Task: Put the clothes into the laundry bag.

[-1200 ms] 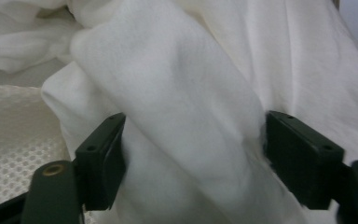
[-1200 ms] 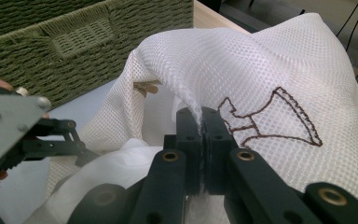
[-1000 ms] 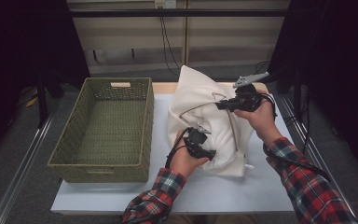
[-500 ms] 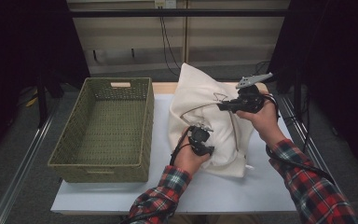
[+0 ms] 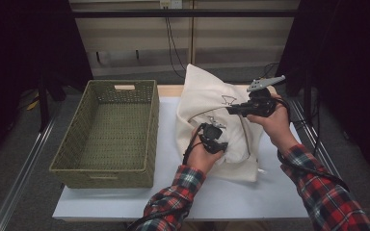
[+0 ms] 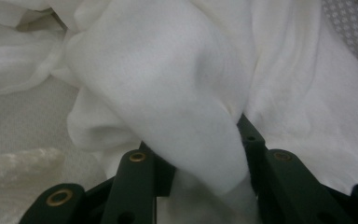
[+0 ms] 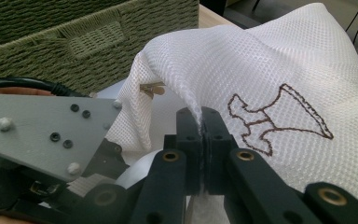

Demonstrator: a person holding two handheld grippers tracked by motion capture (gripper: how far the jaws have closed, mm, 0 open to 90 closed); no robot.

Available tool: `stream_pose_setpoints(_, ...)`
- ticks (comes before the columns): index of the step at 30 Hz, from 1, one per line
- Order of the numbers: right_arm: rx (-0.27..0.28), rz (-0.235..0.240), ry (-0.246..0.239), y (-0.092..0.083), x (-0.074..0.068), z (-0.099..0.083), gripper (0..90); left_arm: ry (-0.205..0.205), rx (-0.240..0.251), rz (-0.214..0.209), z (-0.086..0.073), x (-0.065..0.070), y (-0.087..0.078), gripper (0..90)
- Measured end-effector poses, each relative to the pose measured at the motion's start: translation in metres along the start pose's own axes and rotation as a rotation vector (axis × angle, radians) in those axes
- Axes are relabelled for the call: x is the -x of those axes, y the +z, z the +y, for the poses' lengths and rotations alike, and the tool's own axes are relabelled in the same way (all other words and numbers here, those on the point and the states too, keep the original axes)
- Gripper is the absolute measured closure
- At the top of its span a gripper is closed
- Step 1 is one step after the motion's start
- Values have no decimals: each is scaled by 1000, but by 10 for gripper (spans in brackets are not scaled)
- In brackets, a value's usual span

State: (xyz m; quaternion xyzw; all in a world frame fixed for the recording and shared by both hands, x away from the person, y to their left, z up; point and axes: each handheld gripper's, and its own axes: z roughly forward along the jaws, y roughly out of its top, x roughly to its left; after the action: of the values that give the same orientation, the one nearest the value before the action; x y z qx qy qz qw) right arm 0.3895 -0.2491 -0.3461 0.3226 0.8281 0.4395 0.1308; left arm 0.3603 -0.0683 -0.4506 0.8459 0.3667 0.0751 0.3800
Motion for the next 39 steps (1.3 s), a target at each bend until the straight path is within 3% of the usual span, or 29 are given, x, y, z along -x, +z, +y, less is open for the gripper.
stream_pose_setpoints(10, 6, 6, -2, -1, 0, 0, 880, 5, 40, 31, 4, -6, 3, 672)
stream_pose_setpoints(17, 10, 3, -1, -1, 1, -1, 880, -42, 82, 21, 5, -11, 3, 672)
stream_pose_setpoints(25, 11, 2, 5, -2, -1, -2, 880, -23, 124, 69, 14, -13, 7, 675)
stream_pose_setpoints(31, 8, -24, 0, -5, 1, -7, 872, -17, 124, 54, 12, -9, 9, 669)
stream_pose_setpoints(35, 4, -48, 2, -6, 3, -12, 839, -19, 126, 43, 12, -9, 8, 666)
stream_pose_setpoints(39, -19, -77, -7, -8, 4, -18, 736, -26, 137, 32, 12, -8, 8, 665)
